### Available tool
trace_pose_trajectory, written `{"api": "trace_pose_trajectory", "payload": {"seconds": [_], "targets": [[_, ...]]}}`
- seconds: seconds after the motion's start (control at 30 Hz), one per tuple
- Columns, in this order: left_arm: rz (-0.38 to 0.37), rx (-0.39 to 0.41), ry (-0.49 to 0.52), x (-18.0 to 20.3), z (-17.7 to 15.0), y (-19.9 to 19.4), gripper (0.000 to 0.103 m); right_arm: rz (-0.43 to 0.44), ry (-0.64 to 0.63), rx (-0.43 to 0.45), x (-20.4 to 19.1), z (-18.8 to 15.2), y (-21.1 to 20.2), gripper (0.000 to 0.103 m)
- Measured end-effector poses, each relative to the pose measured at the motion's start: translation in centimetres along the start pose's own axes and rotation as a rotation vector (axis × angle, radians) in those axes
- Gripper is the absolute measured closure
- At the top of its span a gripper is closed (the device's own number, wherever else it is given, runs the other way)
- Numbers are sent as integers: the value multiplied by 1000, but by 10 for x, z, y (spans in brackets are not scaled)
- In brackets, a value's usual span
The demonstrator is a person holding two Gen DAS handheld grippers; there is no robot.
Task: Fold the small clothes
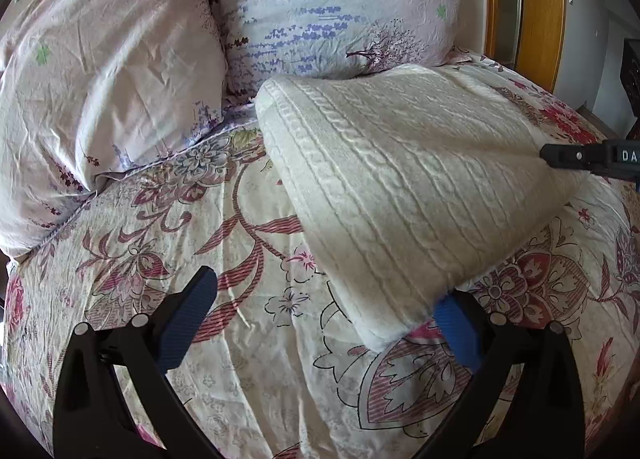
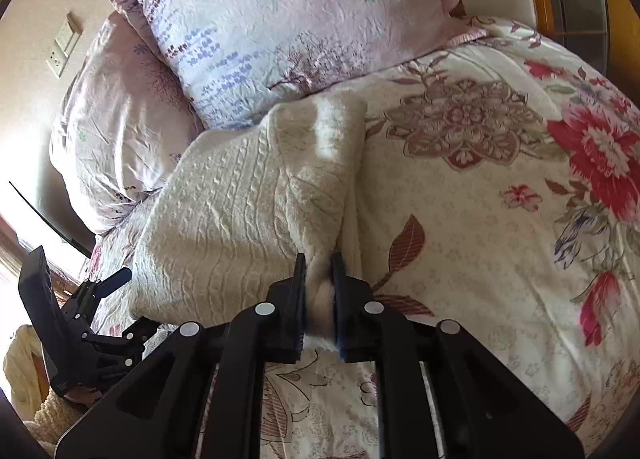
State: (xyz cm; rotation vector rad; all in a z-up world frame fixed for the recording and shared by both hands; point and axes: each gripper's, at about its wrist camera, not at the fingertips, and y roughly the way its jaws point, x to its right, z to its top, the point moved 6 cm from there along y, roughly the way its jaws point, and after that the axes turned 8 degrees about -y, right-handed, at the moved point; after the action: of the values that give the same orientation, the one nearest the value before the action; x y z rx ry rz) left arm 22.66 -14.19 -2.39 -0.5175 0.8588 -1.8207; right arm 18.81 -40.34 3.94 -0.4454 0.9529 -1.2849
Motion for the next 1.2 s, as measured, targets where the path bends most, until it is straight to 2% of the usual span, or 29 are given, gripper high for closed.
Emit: {"api": "trace_pose_trajectory", "payload": {"seconds": [0.13, 0.2, 0.27, 0.3, 0.33, 0.37, 0.47, 0.6, 0.7, 0.83, 0.97, 1.07, 1.2], "targets": [[-73, -79, -65, -10, -5, 8, 2, 40, 39, -9, 4, 0, 1, 90], [-136, -79, -65, -14, -7, -2, 2, 66, 49, -14, 5, 2, -4, 84], [-212, -51, -81, -23, -5, -20, 2, 100, 75, 0, 8, 7, -13, 66], [-253, -35, -105, -30, -1, -28, 2, 105, 88, 17, 11, 12, -18, 45], [-291, -13, -142, -39, 5, -36, 2, 109, 104, 38, 15, 18, -22, 32], [-318, 11, -185, -48, 14, -42, 2, 117, 125, 50, 19, 24, -24, 30], [-326, 32, -325, -72, 42, -39, 2, 195, 209, 18, 28, 40, -12, 30], [-407, -56, -432, -68, 70, -5, 2, 228, 287, -58, 34, 53, 19, 30], [-411, -115, -437, -53, 81, 21, 2, 254, 328, -101, 35, 56, 36, 30], [-331, -176, -381, -36, 84, 49, 2, 242, 334, -147, 36, 56, 52, 30], [-281, -170, -328, -22, 86, 57, 2, 258, 324, -164, 34, 54, 60, 30], [-309, -183, -325, -12, 86, 60, 2, 306, 333, -172, 27, 54, 68, 31], [-420, -219, -405, -4, 83, 73, 11, 324, 318, -184, 18, 52, 78, 50]]}}
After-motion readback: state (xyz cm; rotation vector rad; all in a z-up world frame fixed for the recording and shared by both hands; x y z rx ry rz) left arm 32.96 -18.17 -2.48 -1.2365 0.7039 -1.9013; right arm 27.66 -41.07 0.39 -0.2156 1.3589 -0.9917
